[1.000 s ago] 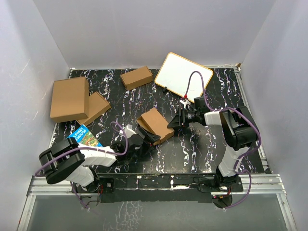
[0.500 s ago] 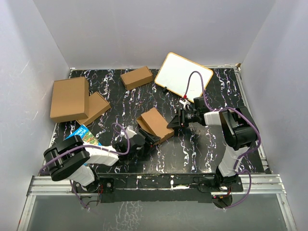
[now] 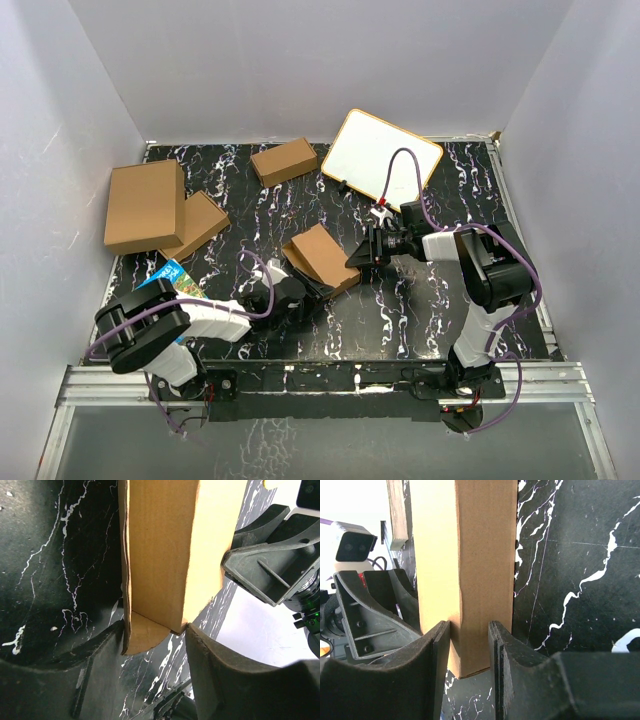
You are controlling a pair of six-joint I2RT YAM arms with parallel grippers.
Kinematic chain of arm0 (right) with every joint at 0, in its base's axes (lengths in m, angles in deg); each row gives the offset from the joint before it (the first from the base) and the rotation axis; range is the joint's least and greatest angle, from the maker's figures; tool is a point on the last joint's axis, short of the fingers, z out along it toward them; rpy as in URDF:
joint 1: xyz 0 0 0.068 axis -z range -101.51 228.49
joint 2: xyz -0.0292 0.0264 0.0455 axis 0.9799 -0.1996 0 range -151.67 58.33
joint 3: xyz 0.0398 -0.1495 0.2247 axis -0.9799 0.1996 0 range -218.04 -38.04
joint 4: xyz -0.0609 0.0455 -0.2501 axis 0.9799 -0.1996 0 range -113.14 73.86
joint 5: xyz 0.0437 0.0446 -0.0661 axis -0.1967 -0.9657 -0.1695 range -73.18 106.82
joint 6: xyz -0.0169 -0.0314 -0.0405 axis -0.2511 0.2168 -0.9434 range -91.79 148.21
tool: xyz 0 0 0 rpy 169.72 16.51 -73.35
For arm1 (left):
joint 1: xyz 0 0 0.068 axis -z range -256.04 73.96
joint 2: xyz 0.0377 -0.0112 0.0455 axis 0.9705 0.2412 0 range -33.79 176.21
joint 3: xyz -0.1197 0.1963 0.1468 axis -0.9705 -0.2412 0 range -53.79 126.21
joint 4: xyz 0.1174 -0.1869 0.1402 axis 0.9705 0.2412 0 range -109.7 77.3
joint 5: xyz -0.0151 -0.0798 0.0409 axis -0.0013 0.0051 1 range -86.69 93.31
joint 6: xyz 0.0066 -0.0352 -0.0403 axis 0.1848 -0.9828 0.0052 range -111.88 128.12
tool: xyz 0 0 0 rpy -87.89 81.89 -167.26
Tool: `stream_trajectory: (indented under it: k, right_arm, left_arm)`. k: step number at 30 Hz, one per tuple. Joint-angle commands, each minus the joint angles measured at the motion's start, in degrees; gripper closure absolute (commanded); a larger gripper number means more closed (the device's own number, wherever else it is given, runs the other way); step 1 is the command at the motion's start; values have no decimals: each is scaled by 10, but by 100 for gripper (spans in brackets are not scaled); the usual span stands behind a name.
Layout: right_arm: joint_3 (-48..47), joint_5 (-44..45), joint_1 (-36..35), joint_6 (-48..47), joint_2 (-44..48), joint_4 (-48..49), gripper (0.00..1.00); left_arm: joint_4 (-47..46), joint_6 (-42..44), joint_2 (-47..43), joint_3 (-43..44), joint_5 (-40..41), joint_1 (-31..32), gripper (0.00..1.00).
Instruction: Fold the paper box
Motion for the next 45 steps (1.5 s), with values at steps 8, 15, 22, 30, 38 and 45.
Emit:
stream_trajectory:
  k: [8,15,22,30,38,45]
  right_arm:
    - [-7,26,-23,-32,-2,-6,64]
    - [-9,32,-30,-38,-1,-11,64]
    - [-11,38,-32,-43,-1,-16,65]
    - [-13,44,-31,-46,-2,-20,65]
    - [-13,45,-33,-48,-2,-21,66]
    - [-16,45,-32,-54,-1,-27,65]
  left_arm:
    - [65,33,9,52,-9,3,70]
    - [150,43,14,97,-12,2,77]
    - [232,47,16,142,-20,-2,75]
    - [286,15,-8,151,-22,-1,68]
    - [282,12,-8,153,-16,-14,86]
    - [275,62,-21,151,-47,-28,65]
